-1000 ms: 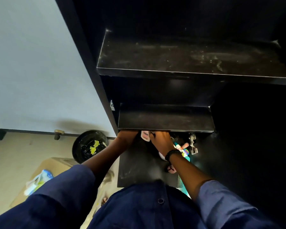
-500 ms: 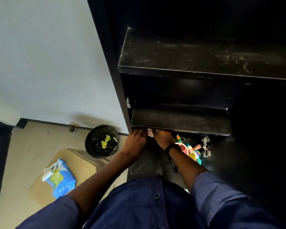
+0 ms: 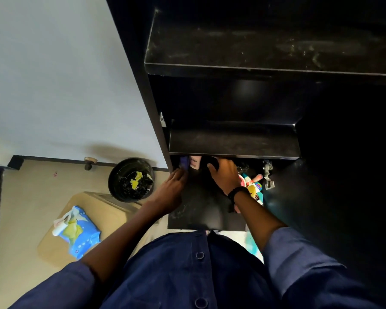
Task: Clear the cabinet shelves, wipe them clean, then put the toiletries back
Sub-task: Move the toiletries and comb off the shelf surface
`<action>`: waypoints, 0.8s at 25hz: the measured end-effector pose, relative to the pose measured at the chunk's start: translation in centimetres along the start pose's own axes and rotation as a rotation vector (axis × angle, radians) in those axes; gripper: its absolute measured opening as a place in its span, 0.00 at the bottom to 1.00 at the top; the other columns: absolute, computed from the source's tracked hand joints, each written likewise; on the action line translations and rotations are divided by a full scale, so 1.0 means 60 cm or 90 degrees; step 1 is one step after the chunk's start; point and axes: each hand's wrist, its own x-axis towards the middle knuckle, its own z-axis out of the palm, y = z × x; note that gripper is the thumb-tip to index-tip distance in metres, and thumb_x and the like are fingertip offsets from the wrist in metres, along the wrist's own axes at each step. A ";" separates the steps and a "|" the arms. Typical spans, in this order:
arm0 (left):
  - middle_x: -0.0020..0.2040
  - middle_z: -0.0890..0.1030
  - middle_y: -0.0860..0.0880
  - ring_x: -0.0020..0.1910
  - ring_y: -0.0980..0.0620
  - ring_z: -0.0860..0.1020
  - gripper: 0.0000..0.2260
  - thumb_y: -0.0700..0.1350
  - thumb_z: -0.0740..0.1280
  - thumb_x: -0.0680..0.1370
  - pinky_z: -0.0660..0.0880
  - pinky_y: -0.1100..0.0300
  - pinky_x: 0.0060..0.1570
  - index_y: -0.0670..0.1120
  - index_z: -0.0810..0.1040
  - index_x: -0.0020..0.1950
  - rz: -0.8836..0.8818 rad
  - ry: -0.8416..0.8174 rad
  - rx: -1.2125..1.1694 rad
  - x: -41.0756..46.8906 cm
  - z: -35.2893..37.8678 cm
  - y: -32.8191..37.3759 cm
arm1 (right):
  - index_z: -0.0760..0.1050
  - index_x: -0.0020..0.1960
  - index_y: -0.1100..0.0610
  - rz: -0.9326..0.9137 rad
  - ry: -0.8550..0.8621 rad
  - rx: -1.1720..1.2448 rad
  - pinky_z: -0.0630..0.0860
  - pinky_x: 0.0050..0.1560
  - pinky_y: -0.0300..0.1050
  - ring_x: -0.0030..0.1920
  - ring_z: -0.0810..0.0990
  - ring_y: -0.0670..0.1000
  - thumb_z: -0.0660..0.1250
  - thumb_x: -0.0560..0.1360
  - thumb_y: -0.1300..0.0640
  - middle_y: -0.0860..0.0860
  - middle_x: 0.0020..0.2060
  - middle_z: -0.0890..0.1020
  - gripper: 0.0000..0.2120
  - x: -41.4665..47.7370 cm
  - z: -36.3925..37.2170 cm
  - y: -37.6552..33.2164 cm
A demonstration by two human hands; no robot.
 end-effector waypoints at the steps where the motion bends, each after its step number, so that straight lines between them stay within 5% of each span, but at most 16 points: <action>1: 0.78 0.50 0.41 0.77 0.44 0.50 0.34 0.35 0.63 0.76 0.52 0.56 0.74 0.42 0.49 0.77 0.004 -0.007 -0.008 -0.001 0.001 0.004 | 0.75 0.62 0.59 -0.002 -0.002 -0.035 0.74 0.58 0.53 0.58 0.77 0.61 0.67 0.74 0.52 0.59 0.55 0.81 0.18 -0.005 -0.008 0.016; 7: 0.78 0.49 0.42 0.77 0.46 0.47 0.29 0.41 0.61 0.80 0.50 0.57 0.74 0.40 0.51 0.77 -0.002 -0.061 -0.026 -0.028 -0.002 0.019 | 0.70 0.65 0.56 0.024 -0.110 -0.307 0.70 0.63 0.54 0.62 0.73 0.63 0.72 0.66 0.43 0.61 0.60 0.76 0.33 -0.021 -0.020 0.085; 11: 0.78 0.50 0.43 0.77 0.45 0.50 0.29 0.45 0.62 0.80 0.55 0.55 0.73 0.42 0.53 0.77 -0.028 -0.097 -0.067 -0.054 0.007 0.003 | 0.71 0.64 0.55 0.035 -0.159 -0.414 0.68 0.65 0.55 0.63 0.73 0.63 0.73 0.65 0.40 0.60 0.61 0.76 0.32 -0.018 -0.003 0.075; 20: 0.78 0.52 0.45 0.77 0.47 0.51 0.30 0.46 0.62 0.79 0.56 0.54 0.73 0.44 0.53 0.77 -0.095 -0.100 -0.151 -0.089 0.024 -0.053 | 0.72 0.63 0.61 0.099 -0.107 -0.443 0.72 0.60 0.57 0.60 0.73 0.65 0.68 0.72 0.58 0.64 0.61 0.72 0.20 -0.009 0.040 0.084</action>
